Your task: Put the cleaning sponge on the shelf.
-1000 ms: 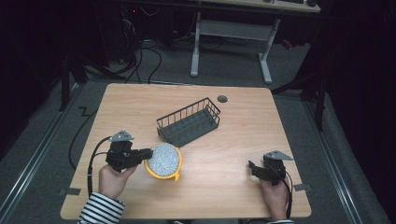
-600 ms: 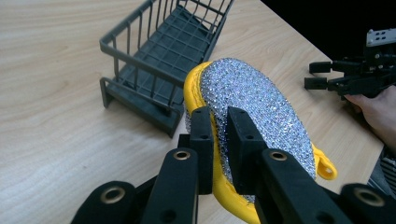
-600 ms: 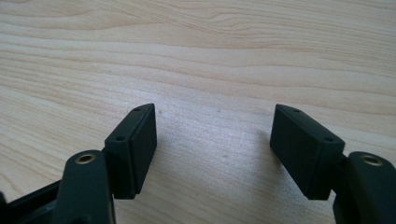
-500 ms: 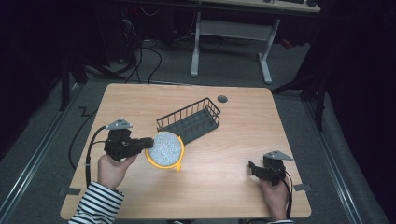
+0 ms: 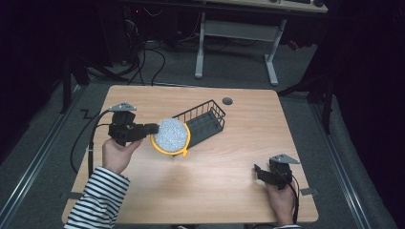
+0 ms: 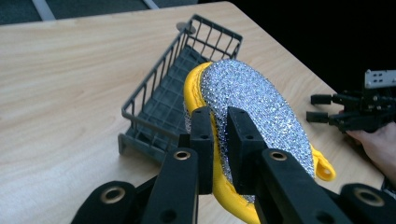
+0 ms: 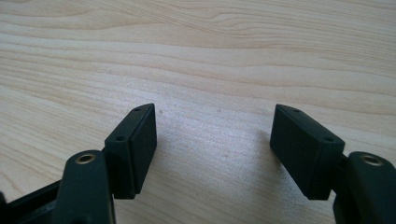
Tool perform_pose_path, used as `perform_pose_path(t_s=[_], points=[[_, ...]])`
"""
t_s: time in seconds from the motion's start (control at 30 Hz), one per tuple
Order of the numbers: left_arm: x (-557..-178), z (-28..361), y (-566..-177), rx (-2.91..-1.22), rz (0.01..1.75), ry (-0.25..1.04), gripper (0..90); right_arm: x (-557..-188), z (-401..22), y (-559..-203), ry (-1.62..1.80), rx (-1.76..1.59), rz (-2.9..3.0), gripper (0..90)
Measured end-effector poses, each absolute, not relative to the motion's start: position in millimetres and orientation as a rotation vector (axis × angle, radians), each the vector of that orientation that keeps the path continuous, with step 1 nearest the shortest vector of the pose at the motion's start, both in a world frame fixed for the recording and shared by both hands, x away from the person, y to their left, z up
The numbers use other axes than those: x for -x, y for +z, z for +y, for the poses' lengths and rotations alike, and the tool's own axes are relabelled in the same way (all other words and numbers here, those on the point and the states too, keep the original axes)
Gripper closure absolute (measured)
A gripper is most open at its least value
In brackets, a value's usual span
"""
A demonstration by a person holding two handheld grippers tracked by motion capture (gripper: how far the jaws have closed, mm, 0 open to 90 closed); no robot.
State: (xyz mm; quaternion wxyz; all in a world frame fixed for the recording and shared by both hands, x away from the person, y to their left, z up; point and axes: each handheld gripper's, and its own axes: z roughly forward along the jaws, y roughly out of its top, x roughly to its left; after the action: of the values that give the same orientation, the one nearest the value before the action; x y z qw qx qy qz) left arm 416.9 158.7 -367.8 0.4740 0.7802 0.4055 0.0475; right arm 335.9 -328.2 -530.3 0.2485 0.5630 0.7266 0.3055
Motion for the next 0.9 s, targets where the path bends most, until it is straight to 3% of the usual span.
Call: perform_pose_path(t_s=[0.43,0.9], points=[[-449,152,-354,-1.899,1.029,0.182,81.8,-336,-328,-530,0.832,-1.534,1.98,31.8],[-481,147,-369,-1.866,1.118,0.239,81.8,-336,-328,-530,0.832,-1.534,1.98,31.8]])
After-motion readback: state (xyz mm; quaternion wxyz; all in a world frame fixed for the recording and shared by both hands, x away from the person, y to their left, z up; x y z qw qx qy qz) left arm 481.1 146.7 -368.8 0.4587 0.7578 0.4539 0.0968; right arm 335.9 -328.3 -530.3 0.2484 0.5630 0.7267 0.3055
